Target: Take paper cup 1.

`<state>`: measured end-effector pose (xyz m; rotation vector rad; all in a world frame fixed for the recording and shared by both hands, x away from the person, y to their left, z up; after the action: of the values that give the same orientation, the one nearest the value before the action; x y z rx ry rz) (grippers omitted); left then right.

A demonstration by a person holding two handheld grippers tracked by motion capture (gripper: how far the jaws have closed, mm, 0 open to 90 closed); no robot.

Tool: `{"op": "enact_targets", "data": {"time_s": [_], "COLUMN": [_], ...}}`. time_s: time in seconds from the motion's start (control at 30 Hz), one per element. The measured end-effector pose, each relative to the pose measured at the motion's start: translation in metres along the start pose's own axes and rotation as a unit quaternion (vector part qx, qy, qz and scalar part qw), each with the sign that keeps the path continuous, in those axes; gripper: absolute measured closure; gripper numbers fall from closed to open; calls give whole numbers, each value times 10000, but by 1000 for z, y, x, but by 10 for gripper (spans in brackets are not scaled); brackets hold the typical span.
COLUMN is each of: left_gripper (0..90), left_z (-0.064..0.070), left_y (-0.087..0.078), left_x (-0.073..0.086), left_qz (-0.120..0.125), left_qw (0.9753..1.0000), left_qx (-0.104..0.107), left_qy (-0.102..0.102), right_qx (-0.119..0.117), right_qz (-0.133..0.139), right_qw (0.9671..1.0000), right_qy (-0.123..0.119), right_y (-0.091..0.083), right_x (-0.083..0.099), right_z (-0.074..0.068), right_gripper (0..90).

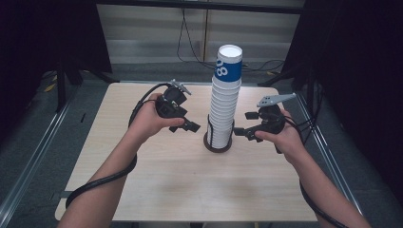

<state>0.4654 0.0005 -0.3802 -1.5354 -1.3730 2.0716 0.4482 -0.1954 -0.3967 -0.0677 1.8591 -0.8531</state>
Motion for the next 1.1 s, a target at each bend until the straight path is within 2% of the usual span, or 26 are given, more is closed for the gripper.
{"op": "enact_targets", "data": {"time_s": [0.23, 0.27, 0.47, 0.67, 0.8, 0.87, 0.93, 1.1], "left_gripper": [177, 177, 177, 174, 173, 172, 168, 168], "left_z": [1, 1, -2, -3, -7, -7, -8, -9], "left_y": [-3, -4, -9, -12, -17, -17, -19, -20], "left_x": [-18, -21, -34, -43, -55, -59, -67, -75], "left_qz": [45, 62, 47, 77, 84, 150, 191, 158], "left_qw": [9999, 10000, 9999, 9999, 9997, 9997, 9996, 9997], "left_qx": [15, 16, -31, -59, -105, -107, -117, -127], "left_qy": [128, 50, 160, 125, 210, 148, 183, 170], "right_qx": [13, 33, 21, -10, -1, 5, 21, 33], "right_qz": [99, 94, 131, 168, 226, 230, 282, 253], "right_qw": [10000, 10000, 9999, 9999, 9997, 9997, 9996, 9997], "right_qy": [9, -5, 10, -21, -61, -70, -64, -62], "right_y": [-3, -3, -6, -8, -11, -11, -13, -11], "right_x": [-11, -12, -18, -26, -33, -35, -40, -44], "right_z": [2, 2, 3, 2, 2, 2, 3, 5], "right_gripper": [147, 147, 147, 147, 147, 146, 146, 145]}}
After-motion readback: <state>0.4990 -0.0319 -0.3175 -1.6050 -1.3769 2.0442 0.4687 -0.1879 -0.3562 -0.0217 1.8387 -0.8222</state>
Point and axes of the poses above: each handheld gripper's, and its own axes: y roughly forward along the jaws, x roughly out of its underside, z roughly to its right, the point moved 9 cm from there along y, roughly forward along the jaws, and after that the axes turned 12 degrees about -x, right-handed, at the moved point
